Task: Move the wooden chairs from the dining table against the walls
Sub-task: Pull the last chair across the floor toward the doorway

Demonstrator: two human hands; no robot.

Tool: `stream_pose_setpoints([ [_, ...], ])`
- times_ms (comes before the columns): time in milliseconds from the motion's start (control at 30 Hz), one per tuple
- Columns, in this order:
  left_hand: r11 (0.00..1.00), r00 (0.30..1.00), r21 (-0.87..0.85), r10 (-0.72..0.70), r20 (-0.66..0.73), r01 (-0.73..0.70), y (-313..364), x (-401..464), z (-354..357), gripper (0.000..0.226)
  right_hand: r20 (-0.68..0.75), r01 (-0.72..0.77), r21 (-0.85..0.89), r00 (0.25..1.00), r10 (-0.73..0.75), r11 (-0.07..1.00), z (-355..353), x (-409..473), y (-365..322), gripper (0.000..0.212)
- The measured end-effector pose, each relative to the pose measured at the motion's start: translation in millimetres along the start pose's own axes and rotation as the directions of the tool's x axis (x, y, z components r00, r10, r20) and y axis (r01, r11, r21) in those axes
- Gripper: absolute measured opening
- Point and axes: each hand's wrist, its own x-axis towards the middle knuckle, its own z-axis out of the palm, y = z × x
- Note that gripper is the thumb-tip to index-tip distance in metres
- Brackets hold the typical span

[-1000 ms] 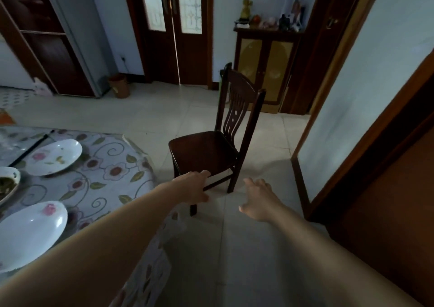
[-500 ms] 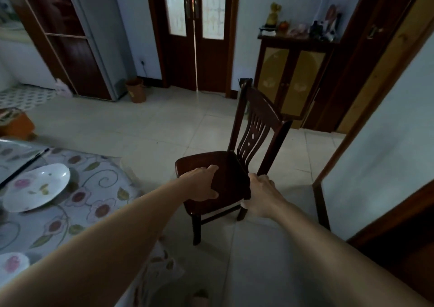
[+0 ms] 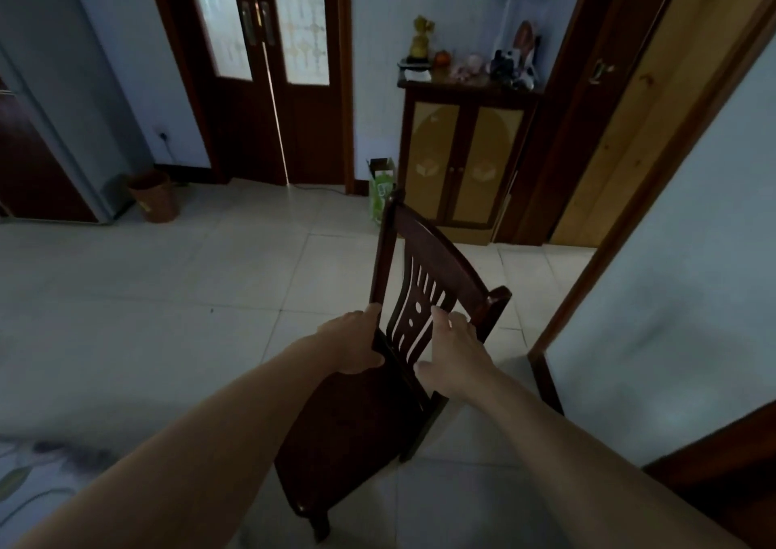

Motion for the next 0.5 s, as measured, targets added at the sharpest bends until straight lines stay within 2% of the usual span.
stream_pose_setpoints([
  [167, 0.998, 0.999, 0.067, 0.001, -0.043, 0.001, 12, 71, -16, 0.071, -0.116, 0.007, -0.008, 0.993, -0.008, 1.0, -19, 70, 16, 0.09],
  [300, 0.989, 0.995, 0.142, 0.059, -0.075, -0.048, 26, 119, -31, 0.077, -0.161, -0.004, -0.003, 0.987, 0.003, 1.0, -35, 118, 31, 0.085],
  [500, 0.968, 0.985, 0.224, 0.137, -0.102, -0.112, 47, 195, -48, 0.08, -0.031, -0.07, 0.033, 0.997, 0.071, 0.997, -41, 184, 60, 0.074],
])
